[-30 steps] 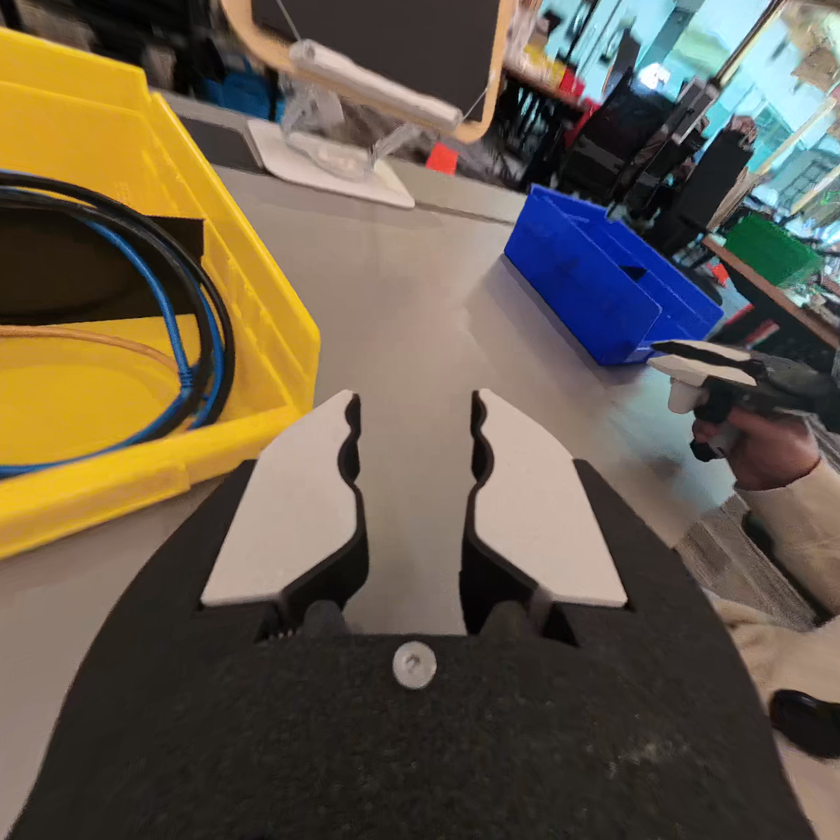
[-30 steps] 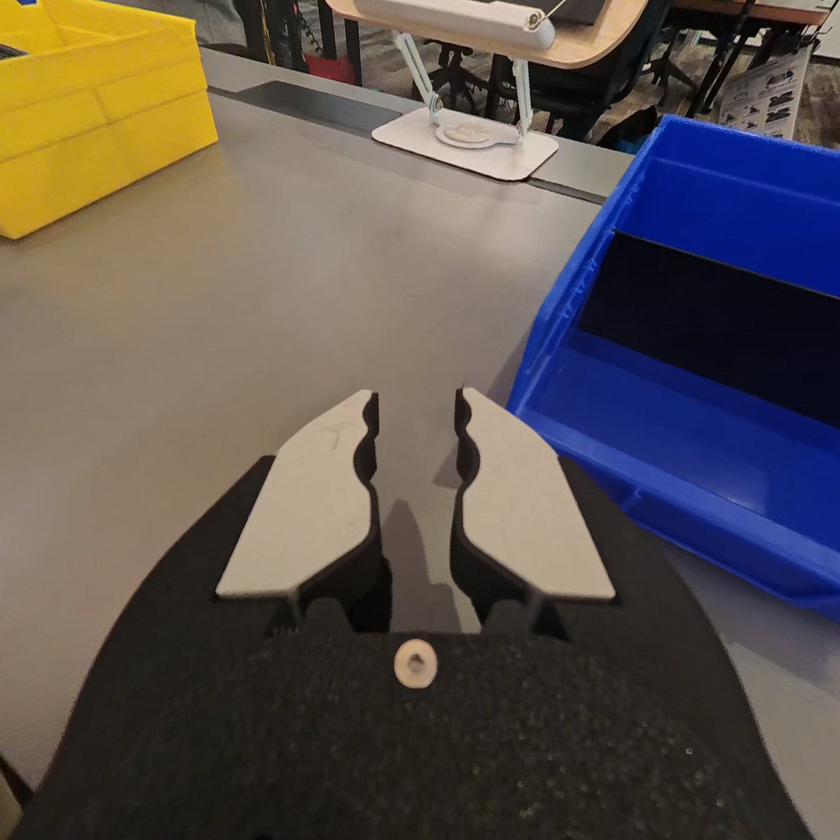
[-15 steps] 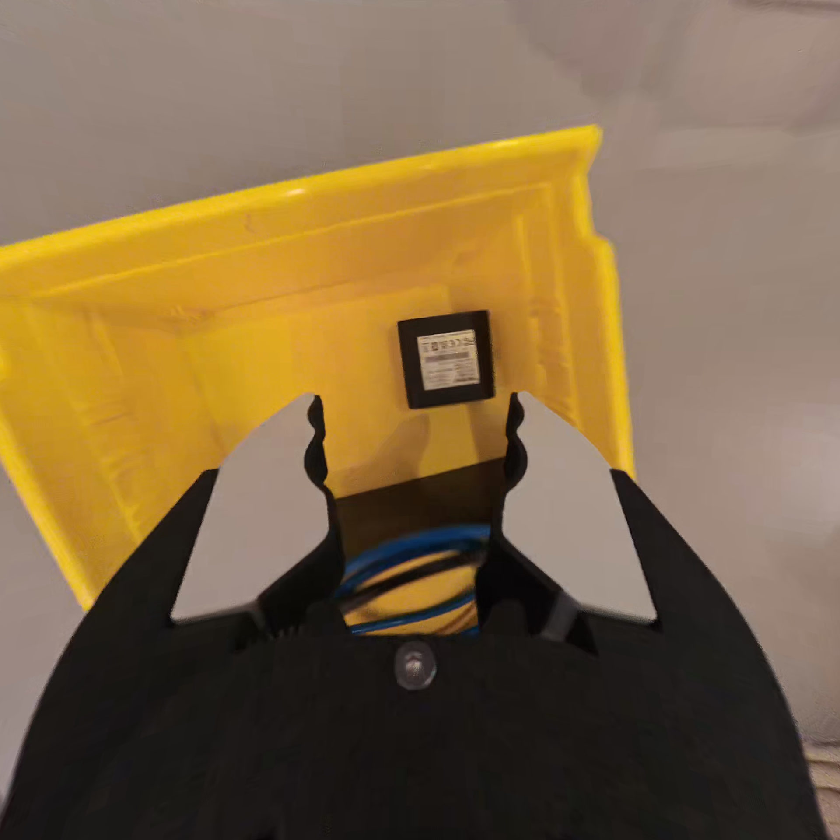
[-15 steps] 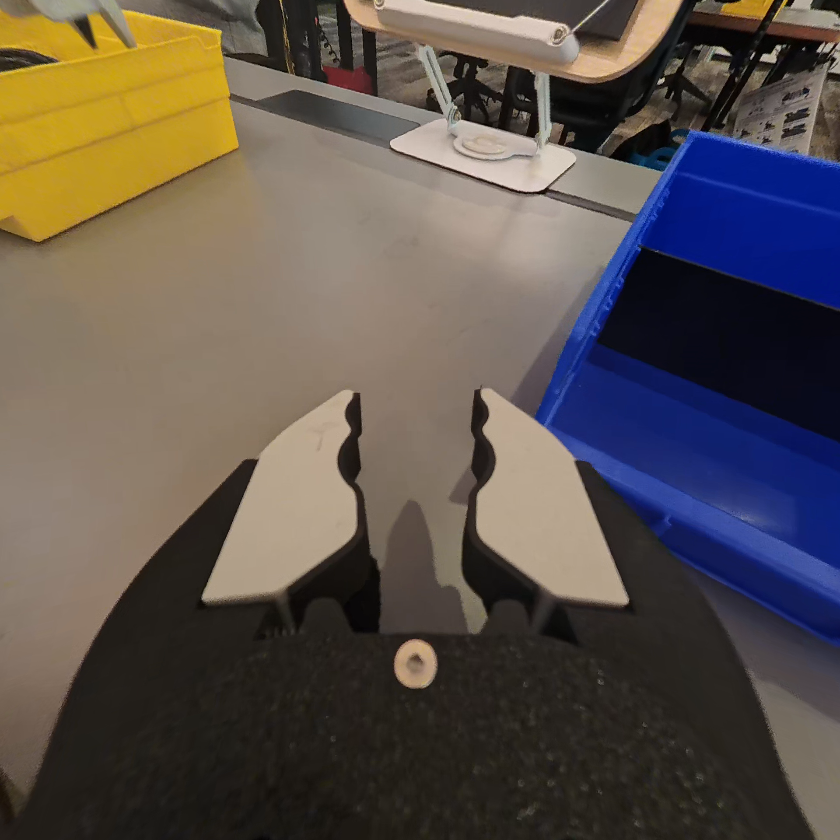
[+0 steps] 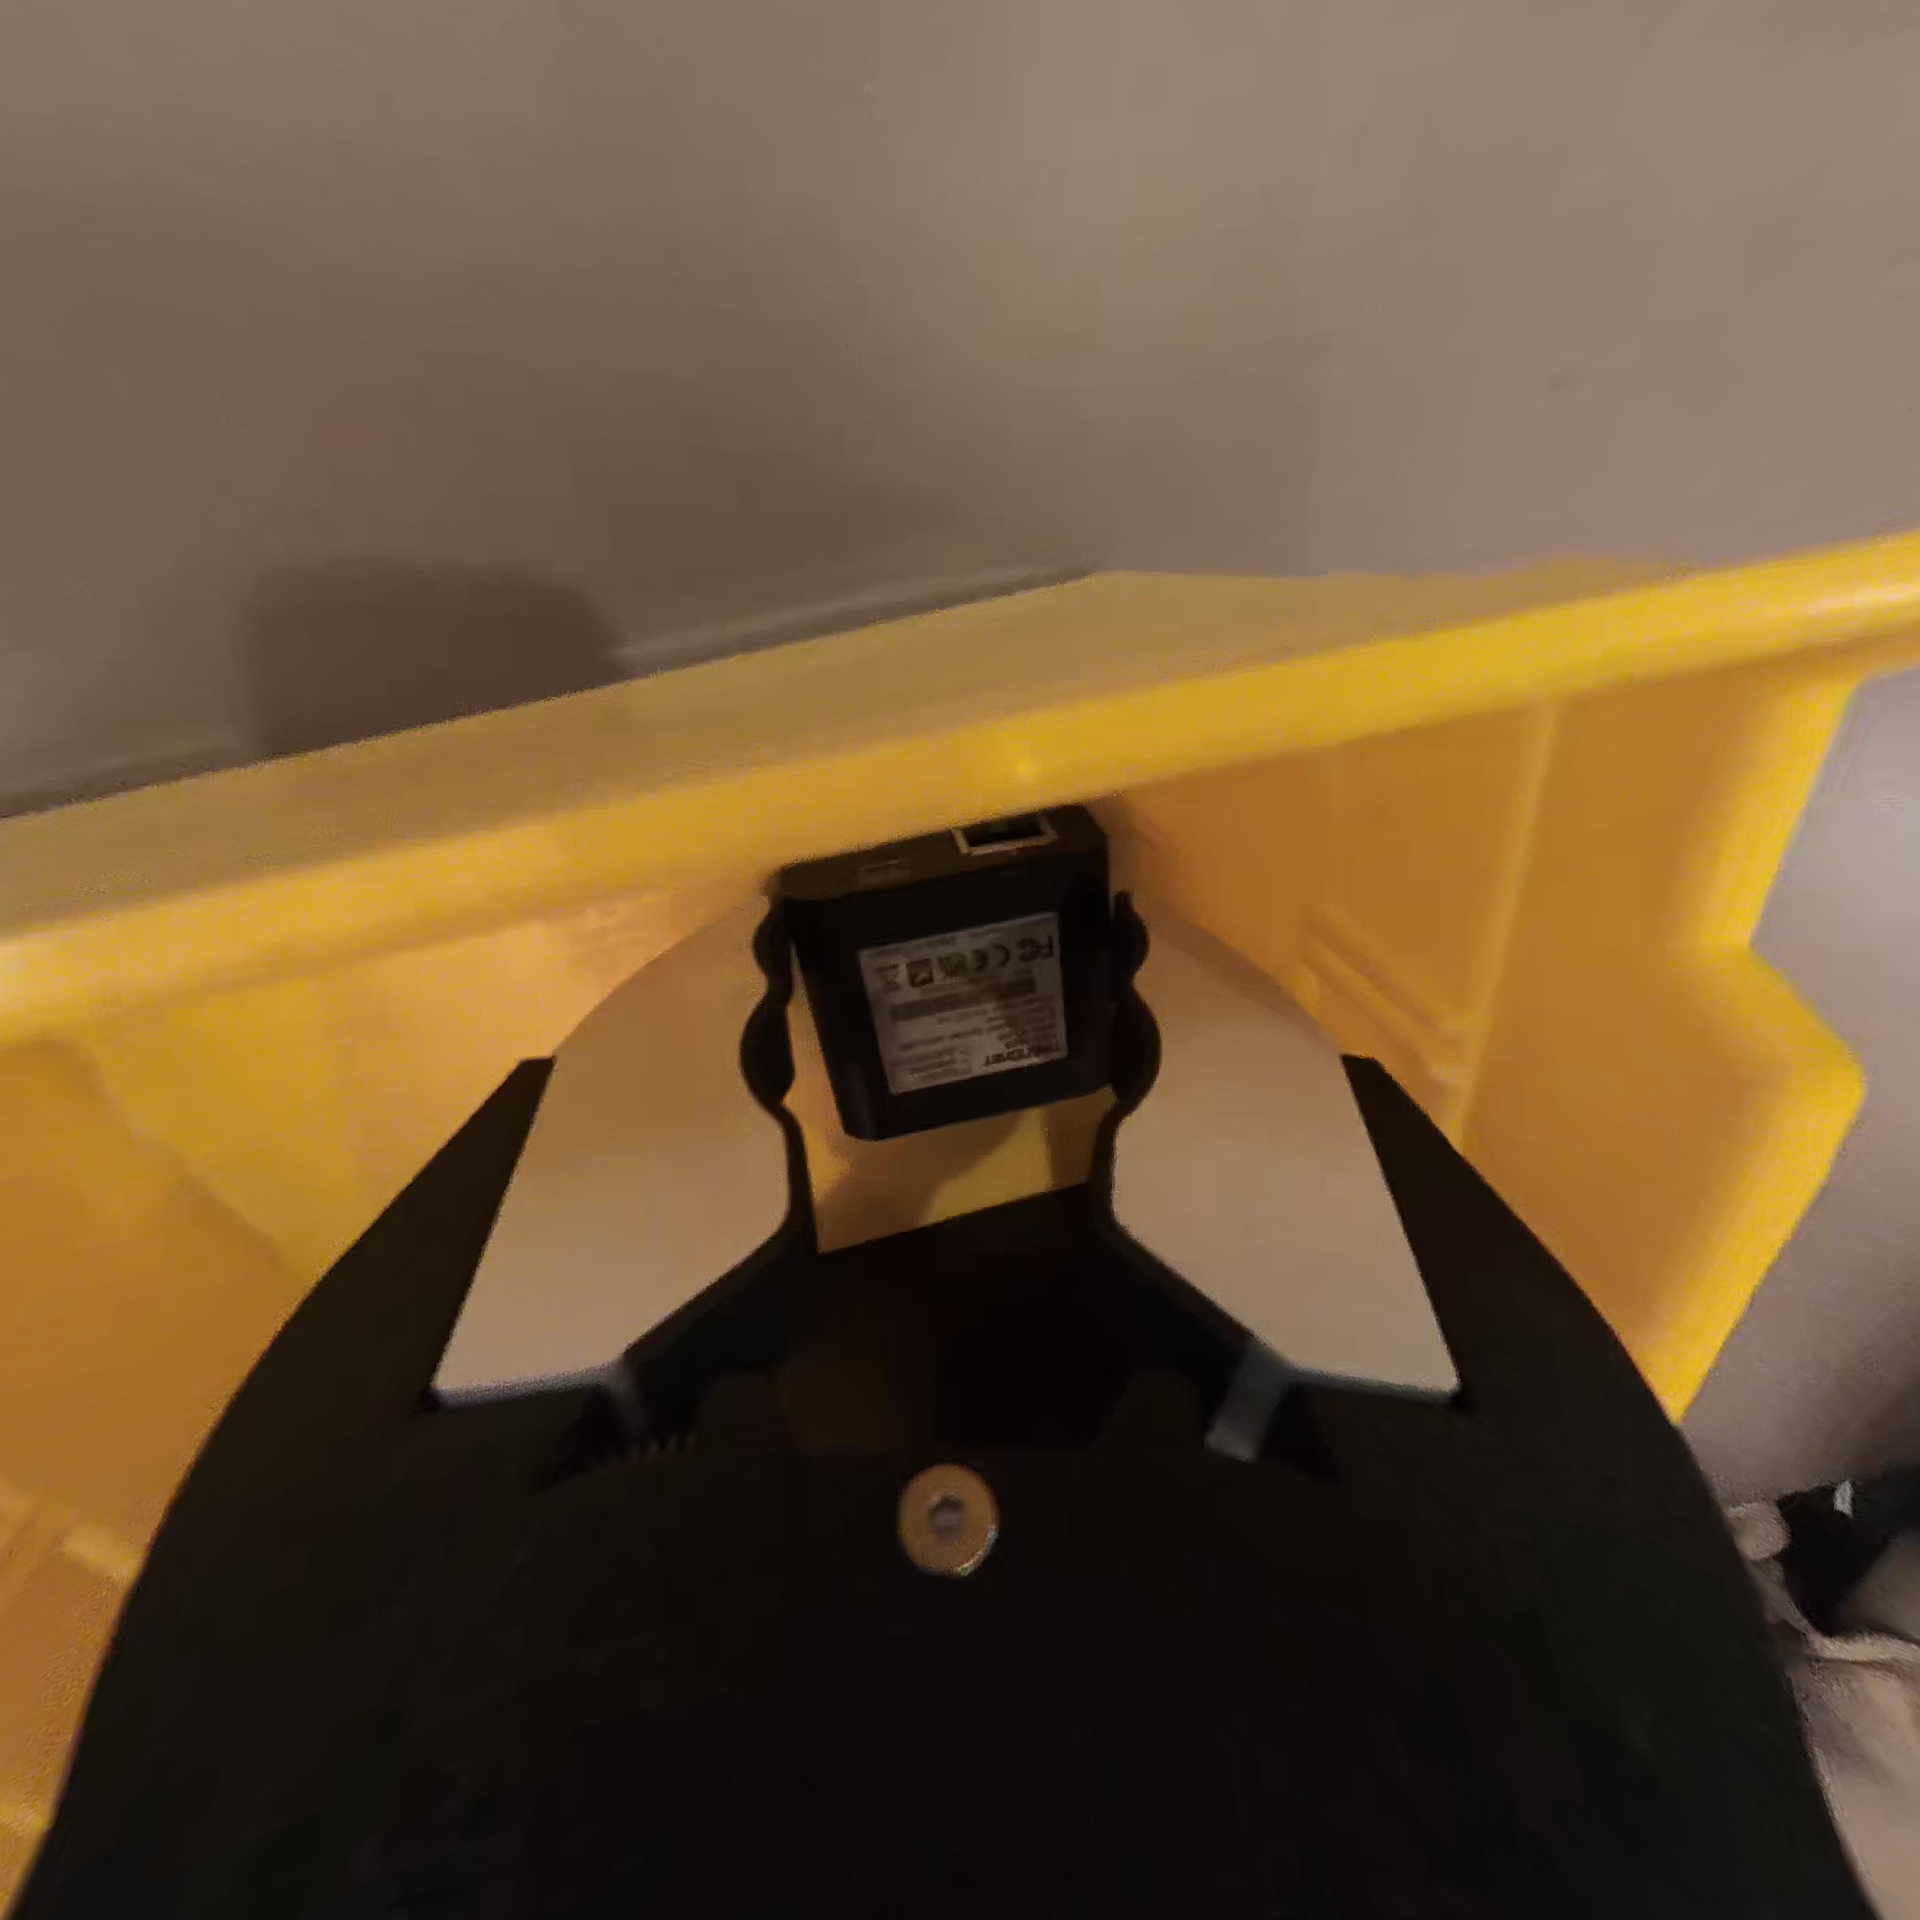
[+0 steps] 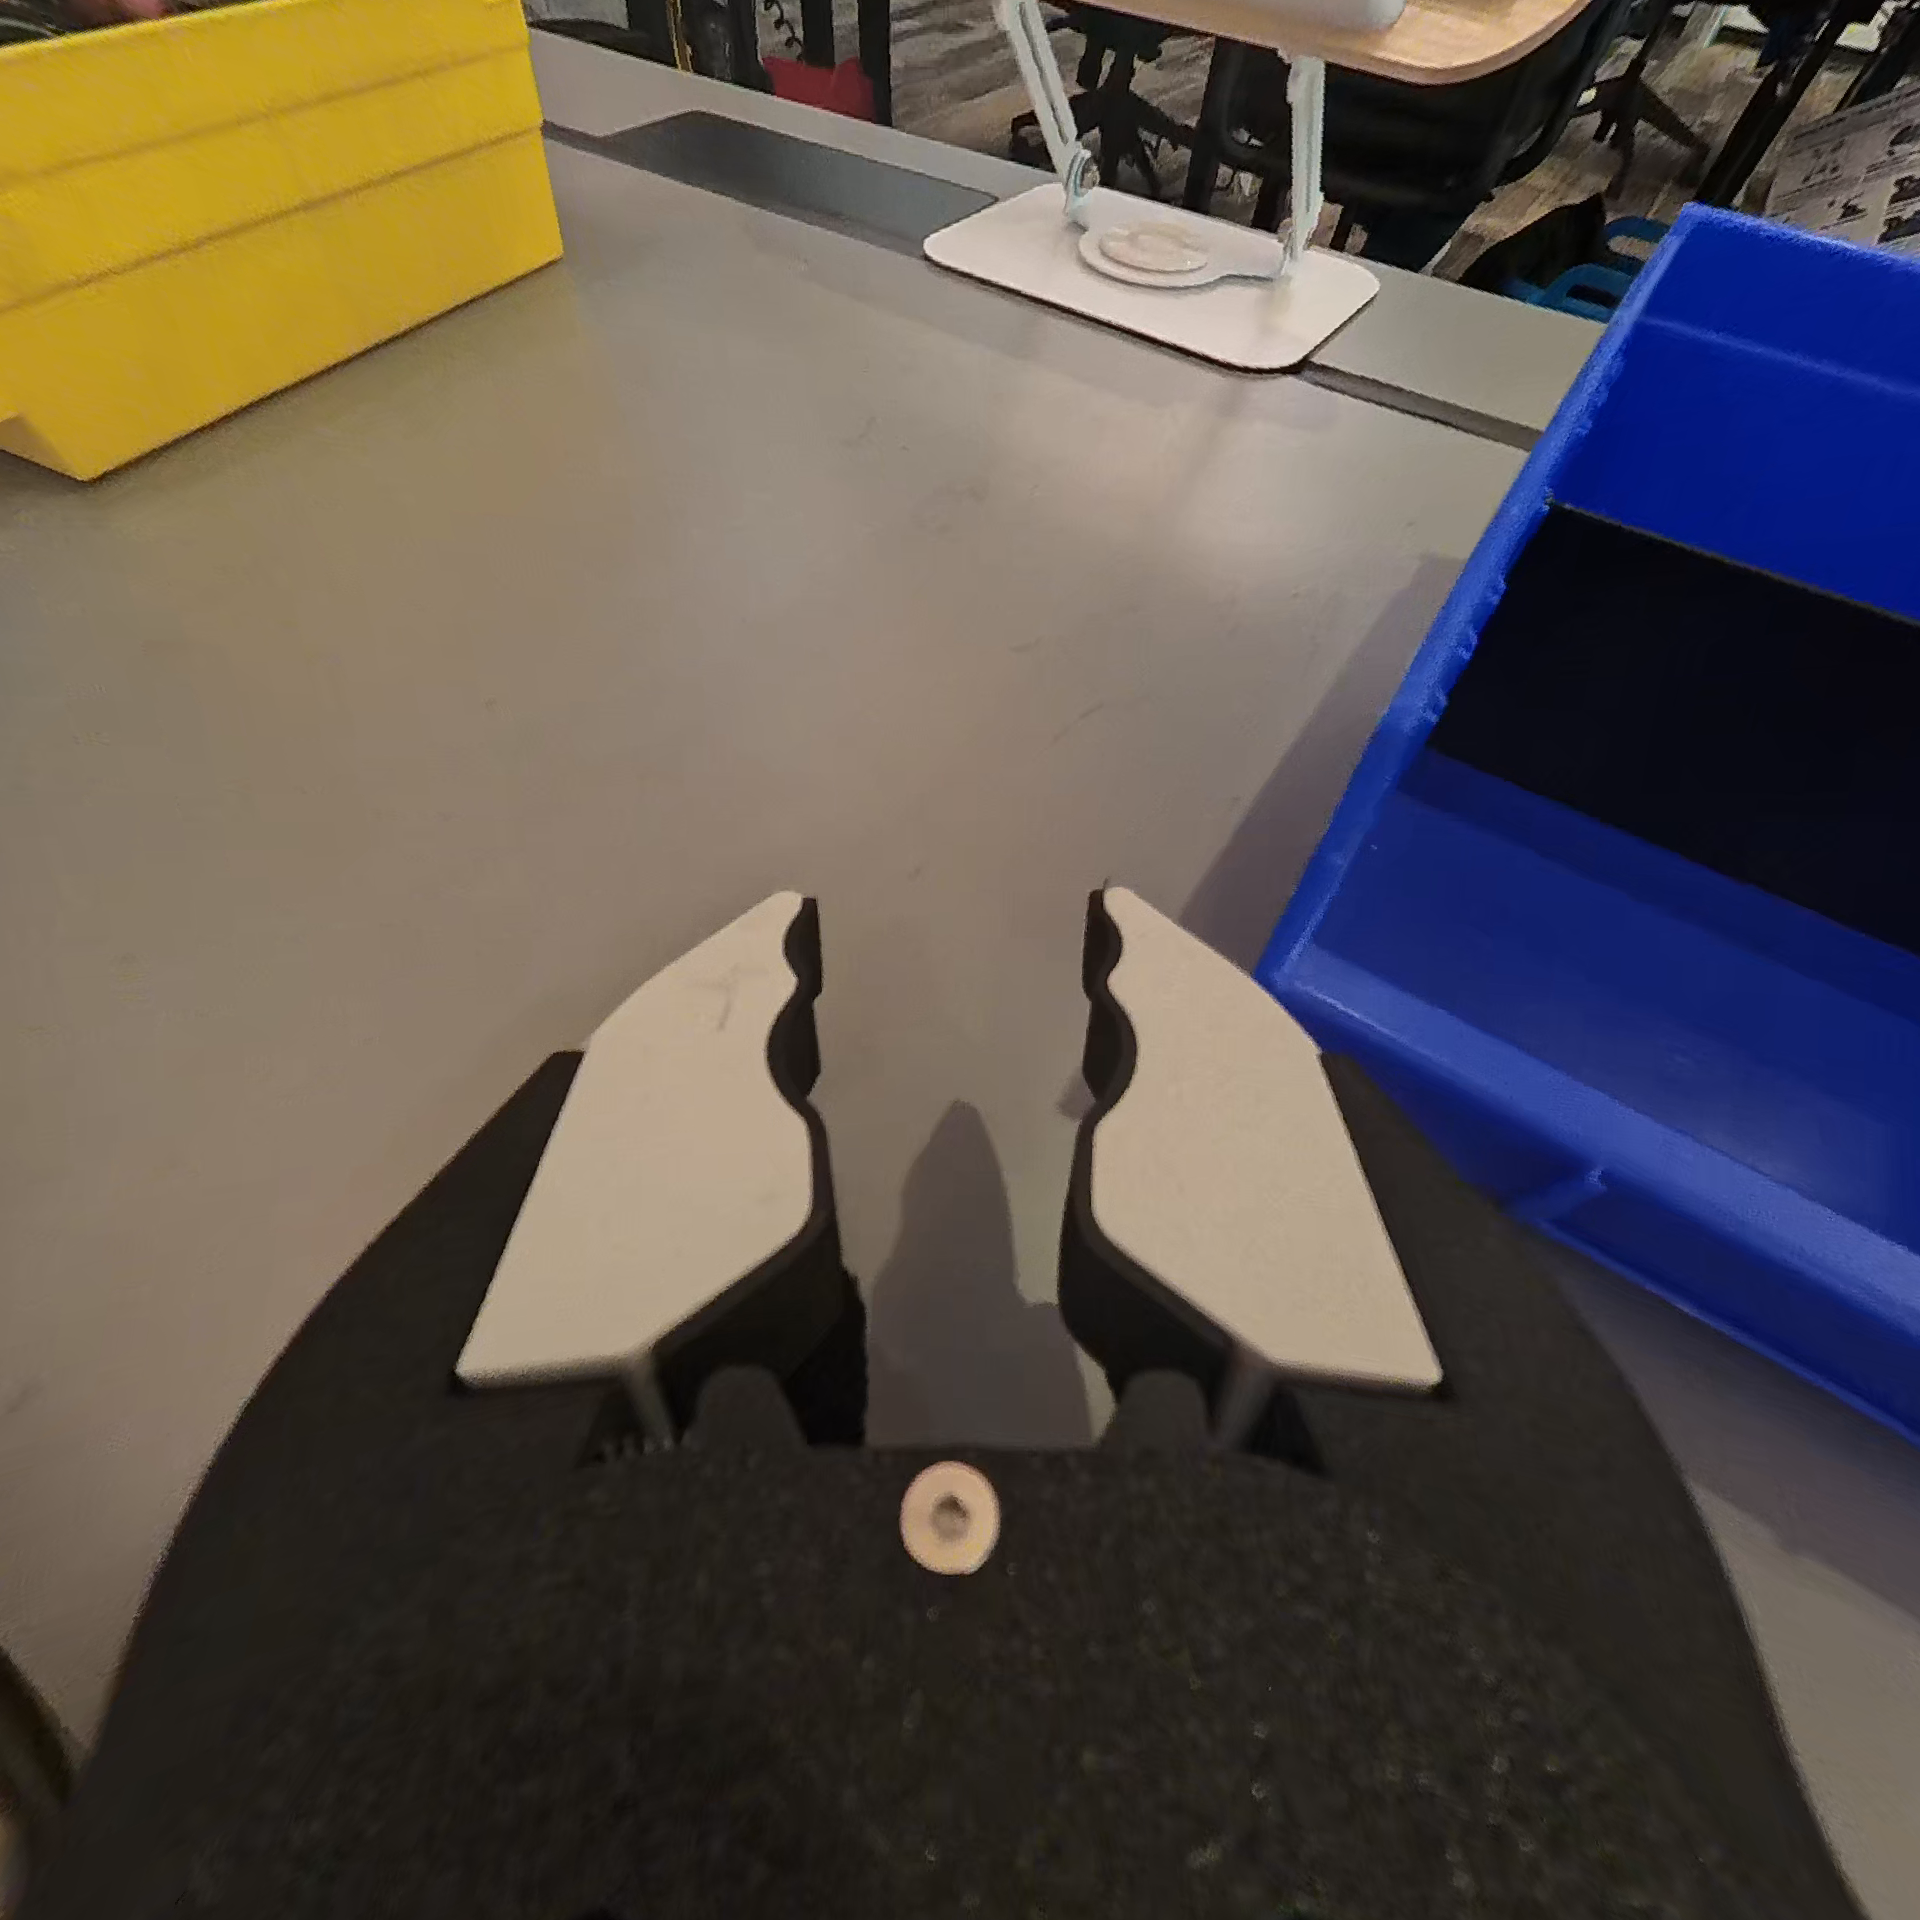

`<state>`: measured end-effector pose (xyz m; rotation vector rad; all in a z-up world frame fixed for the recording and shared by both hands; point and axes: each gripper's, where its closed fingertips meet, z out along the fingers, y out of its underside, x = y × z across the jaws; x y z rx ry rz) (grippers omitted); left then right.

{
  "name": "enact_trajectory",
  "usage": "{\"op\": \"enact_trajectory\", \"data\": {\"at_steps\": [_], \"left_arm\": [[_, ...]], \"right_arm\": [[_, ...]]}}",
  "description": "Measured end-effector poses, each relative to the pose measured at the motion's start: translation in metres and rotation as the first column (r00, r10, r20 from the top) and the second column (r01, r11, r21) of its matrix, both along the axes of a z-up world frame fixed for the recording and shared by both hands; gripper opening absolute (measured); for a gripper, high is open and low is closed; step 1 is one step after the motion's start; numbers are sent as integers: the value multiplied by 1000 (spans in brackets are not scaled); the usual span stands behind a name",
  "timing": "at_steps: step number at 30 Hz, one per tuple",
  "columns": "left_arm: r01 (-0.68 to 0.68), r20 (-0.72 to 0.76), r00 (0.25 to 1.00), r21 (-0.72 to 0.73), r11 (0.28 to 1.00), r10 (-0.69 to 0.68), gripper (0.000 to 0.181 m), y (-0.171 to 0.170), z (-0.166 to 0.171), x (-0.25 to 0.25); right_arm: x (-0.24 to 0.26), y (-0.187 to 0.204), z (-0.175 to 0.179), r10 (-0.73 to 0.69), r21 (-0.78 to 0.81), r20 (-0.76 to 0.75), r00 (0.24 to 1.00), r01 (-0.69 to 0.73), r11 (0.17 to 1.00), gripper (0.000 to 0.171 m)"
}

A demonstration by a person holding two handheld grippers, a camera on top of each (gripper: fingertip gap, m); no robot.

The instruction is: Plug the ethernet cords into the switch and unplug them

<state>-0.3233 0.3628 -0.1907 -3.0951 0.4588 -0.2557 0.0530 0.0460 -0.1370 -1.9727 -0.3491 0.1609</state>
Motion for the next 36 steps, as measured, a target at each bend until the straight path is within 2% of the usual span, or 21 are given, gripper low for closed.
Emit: {"op": "enact_trajectory", "data": {"at_steps": [5,10,13,16,19,22,25,27,31,34,36], "left_arm": [[77,-10,997,-23,997,-77,57,0,0,-4],[37,51,998,-6,999,-37,57,1,5,-17],[1,133,991,46,999,-7,57,4,23,-25],[-42,286,958,144,989,-1,57,8,61,-27],[-130,526,850,272,953,-34,57,7,115,-13],[-224,750,650,346,911,-125,57,-15,168,17],[-249,854,478,355,901,-205,57,-53,196,59],[-259,866,430,389,884,-255,57,-78,205,91],[-216,719,540,621,753,-438,57,-129,203,160],[-152,619,594,713,684,-513,57,-165,198,203],[-119,576,607,747,654,-548,56,-182,197,223]], "right_arm": [[-5,0,-2,10,-9,6,1000,-10,1000,49],[-1,-1,-1,-2,-1,17,1000,2,1000,48],[-1,0,1,-3,2,7,1000,3,1000,48],[-4,1,1,6,9,21,1000,-6,1000,47],[-15,7,3,30,21,19,999,-31,999,47],[-36,20,11,79,36,-39,996,-77,996,46],[-69,40,26,168,46,-101,981,-164,985,46],[-92,58,50,230,95,-113,967,-220,971,46],[-137,92,96,323,197,-102,941,-299,934,45],[-153,114,104,330,203,-84,940,-308,930,47],[-156,118,110,344,231,-123,931,-310,922,46]]}}
